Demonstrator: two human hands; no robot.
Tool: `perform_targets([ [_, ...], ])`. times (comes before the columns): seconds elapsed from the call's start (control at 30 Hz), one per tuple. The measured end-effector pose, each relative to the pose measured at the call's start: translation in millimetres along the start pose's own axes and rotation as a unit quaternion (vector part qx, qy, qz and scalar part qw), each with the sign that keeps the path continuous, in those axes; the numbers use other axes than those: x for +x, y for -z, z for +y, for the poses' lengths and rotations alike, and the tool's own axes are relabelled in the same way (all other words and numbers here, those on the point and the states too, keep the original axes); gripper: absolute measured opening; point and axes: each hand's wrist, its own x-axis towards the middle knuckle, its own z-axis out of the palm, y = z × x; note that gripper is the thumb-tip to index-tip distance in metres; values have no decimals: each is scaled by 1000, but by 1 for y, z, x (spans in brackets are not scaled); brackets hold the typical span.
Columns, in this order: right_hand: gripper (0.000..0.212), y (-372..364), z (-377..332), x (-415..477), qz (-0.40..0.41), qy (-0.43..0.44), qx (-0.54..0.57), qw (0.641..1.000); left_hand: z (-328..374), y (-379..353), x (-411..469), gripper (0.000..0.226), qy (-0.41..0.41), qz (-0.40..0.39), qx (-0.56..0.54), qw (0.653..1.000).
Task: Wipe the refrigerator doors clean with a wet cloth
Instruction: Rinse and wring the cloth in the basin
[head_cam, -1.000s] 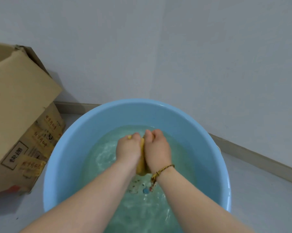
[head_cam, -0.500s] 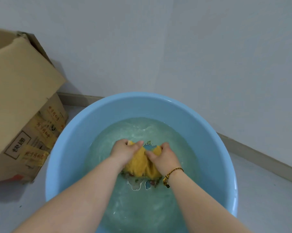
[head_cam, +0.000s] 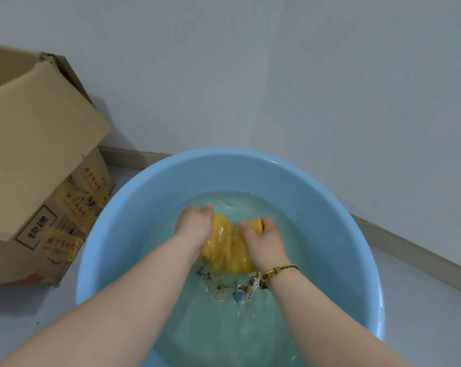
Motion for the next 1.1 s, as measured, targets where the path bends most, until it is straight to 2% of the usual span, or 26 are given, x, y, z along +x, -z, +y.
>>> perform_targets([
  [0.03,12,-2,-7,-6,19,32,16,999,9,2,-5,40,-14,10,-15,1000],
  [0.13,33,-12,-18,-18,39,108,-3,993,28,3,-23,41,-48,30,-34,998],
  [0.33,25,-12,-20,-18,74,79,-38,993,24,-7,-54,39,-58,21,-61,996],
  [0.47,36,-17,-16,-43,56,168,-81,981,20,0,-45,37,-28,4,-121,992],
  [0.53,37,-9,-16,-27,57,145,-74,985,23,-1,-53,32,-20,-32,-138,990],
  [0.63,22,9,-21,-2,13,24,-2,1000,34,-4,-67,33,-28,-91,-186,978],
  [0.67,22,14,-22,3,-11,-19,21,1000,40,-2,-69,28,-27,-101,-212,972],
  [0.73,39,33,-16,0,-51,-34,43,997,50,8,-68,18,-11,-104,-270,957],
  [0.8,44,50,-12,-4,-67,-2,87,994,58,19,-63,20,-6,-111,-320,941],
  [0.87,49,64,-11,-16,-121,88,100,984,63,28,-61,22,-4,-134,-352,926],
  [0.93,85,64,-18,-30,-180,194,-17,964,66,29,-61,24,-5,-168,-358,919],
  [1.0,110,58,-25,-32,-164,277,-156,934,70,27,-66,28,0,-215,-347,913],
  [1.03,109,52,-29,-29,-131,303,-202,922,71,26,-68,31,4,-240,-345,907],
  [1.07,96,47,-33,-25,-84,331,-235,910,73,28,-69,35,8,-261,-347,901],
  [1.1,70,43,-36,-19,-23,378,-268,886,72,33,-69,41,12,-281,-352,893],
])
